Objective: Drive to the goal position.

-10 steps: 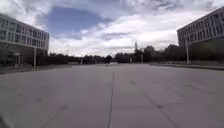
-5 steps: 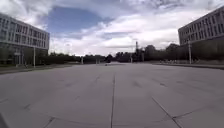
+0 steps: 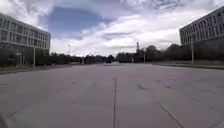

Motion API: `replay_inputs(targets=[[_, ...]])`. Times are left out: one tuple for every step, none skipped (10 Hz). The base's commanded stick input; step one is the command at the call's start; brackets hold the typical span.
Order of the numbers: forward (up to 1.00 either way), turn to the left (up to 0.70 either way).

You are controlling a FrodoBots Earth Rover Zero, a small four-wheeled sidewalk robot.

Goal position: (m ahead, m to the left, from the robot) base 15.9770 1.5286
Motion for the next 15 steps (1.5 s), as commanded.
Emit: replay_inputs(targets=[[0.70, 0.00], [0.70, 0.00], [0.70, 0.00], [0.70, 0.00], [0.70, 0.00], [0.70, 0.00], [0.70, 0.00], [0.70, 0.00], [0.70, 0.00], [0.70, 0.00], [0.70, 0.00], [0.70, 0.00], [0.70, 0.00], [0.70, 0.00], [0.70, 0.00]])
